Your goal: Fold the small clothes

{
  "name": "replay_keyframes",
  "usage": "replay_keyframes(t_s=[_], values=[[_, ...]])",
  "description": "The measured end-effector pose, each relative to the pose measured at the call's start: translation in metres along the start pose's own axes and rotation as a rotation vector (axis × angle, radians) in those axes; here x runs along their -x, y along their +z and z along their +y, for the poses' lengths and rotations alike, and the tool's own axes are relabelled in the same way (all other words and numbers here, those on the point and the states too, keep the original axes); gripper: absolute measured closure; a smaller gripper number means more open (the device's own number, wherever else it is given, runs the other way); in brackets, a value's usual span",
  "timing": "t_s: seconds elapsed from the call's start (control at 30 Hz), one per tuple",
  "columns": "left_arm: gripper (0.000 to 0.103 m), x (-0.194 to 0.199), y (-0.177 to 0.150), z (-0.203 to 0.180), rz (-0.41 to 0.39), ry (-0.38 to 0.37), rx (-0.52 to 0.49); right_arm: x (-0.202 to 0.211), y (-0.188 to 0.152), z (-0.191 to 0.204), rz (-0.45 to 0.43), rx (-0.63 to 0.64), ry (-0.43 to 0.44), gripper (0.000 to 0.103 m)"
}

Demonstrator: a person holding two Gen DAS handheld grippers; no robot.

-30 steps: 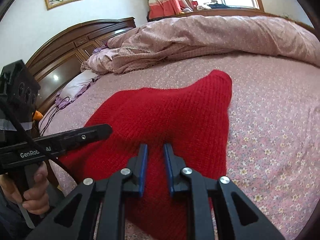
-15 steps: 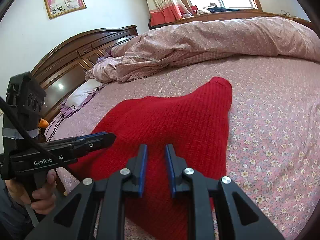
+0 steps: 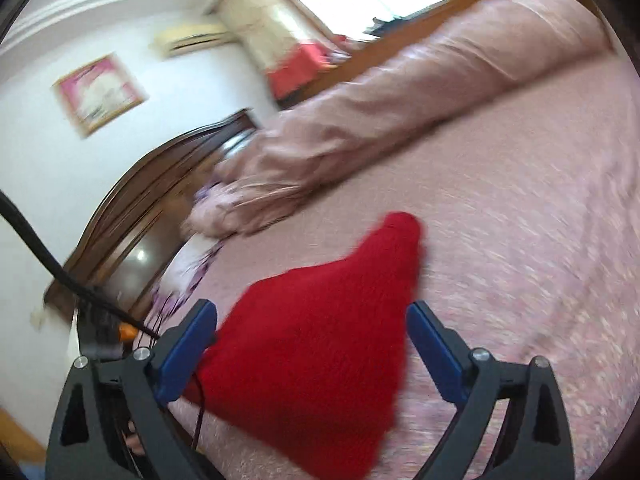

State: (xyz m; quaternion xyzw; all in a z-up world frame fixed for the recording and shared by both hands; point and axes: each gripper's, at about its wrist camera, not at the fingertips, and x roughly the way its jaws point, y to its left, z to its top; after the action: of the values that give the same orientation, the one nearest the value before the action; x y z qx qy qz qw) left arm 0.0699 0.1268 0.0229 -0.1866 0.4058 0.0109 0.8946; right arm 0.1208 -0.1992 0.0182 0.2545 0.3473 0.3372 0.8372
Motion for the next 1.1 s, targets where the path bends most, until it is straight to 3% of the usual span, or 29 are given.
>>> replay_keyframes(t_s=[0.13,0.27,0.33,0.4,0.47,0.57,0.7,0.9,1.1], values=[[0.044,-0.016,-0.002,0.011,0.064,-0.004,0.036,-0.019,-0.004,-0.043,0.124,-0.243,0.019,0.005],[0.025,-0.025,-0.005,0.026,0.084,-0.033,0.067,-0.036,-0.015,-0.049,0.217,-0.232,-0.014,0.005],[0.013,-0.032,-0.007,0.038,0.112,-0.061,0.105,-0.043,-0.020,-0.049,0.254,-0.241,0.003,0.005],[0.008,-0.042,-0.009,0.052,0.154,-0.123,0.164,-0.051,-0.024,-0.054,0.288,-0.286,0.046,0.005],[0.006,-0.052,-0.011,0.065,0.191,-0.214,0.221,-0.059,-0.029,-0.060,0.316,-0.345,0.099,0.005],[0.006,-0.053,-0.010,0.071,0.195,-0.280,0.236,-0.066,-0.034,-0.067,0.327,-0.392,0.136,0.005],[0.014,-0.057,-0.013,0.072,0.233,-0.418,0.266,-0.075,-0.035,-0.062,0.332,-0.403,0.192,0.005],[0.014,-0.068,-0.009,0.065,0.237,-0.446,0.256,-0.094,-0.036,-0.054,0.382,-0.363,0.222,0.004],[0.014,-0.074,-0.005,0.057,0.226,-0.472,0.250,-0.104,-0.031,-0.051,0.372,-0.348,0.239,0.004]])
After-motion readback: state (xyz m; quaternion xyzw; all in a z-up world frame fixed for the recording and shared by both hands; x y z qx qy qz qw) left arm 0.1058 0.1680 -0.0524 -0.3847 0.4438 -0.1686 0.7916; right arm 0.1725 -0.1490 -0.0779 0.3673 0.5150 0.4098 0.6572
